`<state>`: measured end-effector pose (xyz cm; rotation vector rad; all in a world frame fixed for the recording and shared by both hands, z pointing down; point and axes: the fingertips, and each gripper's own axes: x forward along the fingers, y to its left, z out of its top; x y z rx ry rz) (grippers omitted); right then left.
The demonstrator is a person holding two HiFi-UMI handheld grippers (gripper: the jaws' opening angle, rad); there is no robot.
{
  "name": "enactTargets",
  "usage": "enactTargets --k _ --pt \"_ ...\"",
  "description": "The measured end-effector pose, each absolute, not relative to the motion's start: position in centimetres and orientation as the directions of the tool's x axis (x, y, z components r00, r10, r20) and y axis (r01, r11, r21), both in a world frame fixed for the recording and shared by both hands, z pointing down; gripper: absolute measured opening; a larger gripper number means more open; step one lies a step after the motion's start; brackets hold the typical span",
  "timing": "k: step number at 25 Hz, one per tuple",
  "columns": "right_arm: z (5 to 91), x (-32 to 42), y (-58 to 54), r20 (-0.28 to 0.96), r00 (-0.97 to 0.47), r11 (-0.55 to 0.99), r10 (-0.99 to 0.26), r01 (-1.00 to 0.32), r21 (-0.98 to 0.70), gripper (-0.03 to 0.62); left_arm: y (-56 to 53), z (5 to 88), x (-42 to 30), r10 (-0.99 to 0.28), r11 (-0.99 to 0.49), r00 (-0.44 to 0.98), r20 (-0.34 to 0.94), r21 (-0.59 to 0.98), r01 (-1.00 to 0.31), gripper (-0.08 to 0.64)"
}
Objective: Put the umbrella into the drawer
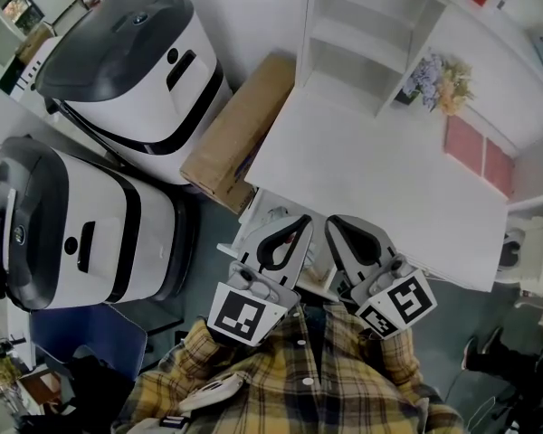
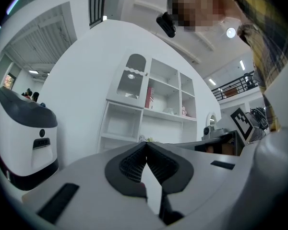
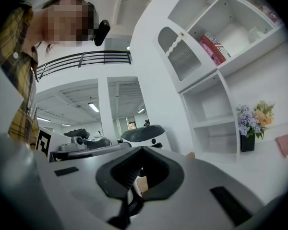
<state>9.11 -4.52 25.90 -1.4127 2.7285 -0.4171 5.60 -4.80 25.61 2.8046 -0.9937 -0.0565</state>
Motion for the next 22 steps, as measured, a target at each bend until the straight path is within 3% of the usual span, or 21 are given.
enactTargets --k 22 --pt "26.78 8.96 -4.8 0.109 -0.6 0.56 -0.792 -0.786 -0.261 0.017 -5.55 25.83 5.67 -0.632 -0.761 0.774 0.034 0.161 -0.628 0.02"
